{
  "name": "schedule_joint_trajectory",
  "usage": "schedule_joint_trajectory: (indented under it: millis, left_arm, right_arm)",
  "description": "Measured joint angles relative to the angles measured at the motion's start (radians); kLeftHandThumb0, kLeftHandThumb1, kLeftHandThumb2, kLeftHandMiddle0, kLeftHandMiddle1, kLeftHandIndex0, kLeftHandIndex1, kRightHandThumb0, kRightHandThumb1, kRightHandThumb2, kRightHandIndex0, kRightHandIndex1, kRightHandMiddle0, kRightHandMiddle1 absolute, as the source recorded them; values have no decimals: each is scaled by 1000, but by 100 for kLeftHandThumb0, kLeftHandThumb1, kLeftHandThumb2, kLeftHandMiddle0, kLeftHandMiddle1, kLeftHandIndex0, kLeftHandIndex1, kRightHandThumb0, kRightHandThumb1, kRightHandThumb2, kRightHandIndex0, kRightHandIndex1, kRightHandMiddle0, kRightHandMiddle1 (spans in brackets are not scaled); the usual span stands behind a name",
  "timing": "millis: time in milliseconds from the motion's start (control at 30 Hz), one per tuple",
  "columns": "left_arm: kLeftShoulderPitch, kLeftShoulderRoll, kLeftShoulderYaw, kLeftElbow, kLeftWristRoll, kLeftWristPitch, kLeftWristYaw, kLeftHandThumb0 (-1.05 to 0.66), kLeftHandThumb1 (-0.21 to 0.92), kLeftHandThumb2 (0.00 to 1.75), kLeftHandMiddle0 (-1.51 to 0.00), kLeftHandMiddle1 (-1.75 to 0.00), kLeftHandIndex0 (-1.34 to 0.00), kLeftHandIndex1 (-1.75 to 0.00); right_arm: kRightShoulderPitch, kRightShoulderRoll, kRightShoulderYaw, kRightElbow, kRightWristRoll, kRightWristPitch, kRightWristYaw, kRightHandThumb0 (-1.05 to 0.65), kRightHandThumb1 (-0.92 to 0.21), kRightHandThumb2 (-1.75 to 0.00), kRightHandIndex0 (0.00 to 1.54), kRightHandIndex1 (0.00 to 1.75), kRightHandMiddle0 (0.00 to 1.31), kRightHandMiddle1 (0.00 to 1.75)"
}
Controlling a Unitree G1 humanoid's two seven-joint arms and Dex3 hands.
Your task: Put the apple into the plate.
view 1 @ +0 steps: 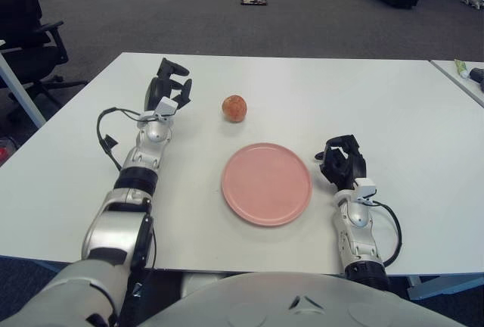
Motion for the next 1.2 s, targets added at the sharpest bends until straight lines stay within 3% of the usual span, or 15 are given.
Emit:
schedule_joint_trajectory:
  millis: [133,300,500,633,933,1200]
  left_arm:
    - [-69,12,-42,89,49,12,34,-83,92,53,0,-56,0,-59]
    - [-155,17,-104,152,102,20,45,-90,92,42,0,-30,0,-37]
    - [-222,26,-176,180,143,-53,20,-101,90,34,0,-5,0,-12]
    - [-264,31,-246,211,193,-98,-34,-104,87,30,0,-1,0,-2]
    - [-352,23,-346,315,262,-120,-93,-105,83,27,0,0,0,0]
    - [-396,2,-389,367,278,-146,-115,-105,83,26,0,0,0,0]
  right_arm:
    - [-1,0,-1,4,0,-5,-6,-38,-70,-83,56,153,33,175]
    - [-4,2,-1,12,1,-12,-7,-38,-70,-83,56,153,33,175]
    - [-9,3,0,26,-1,-33,-10,-38,-69,-84,56,152,33,175]
    - [-10,3,1,34,-5,-41,-16,-38,-69,-85,56,152,34,175]
    - [-8,3,0,34,2,-42,-17,-38,-69,-85,56,152,34,175]
    - [-3,5,-1,16,7,-36,-14,-38,-68,-85,55,152,34,175]
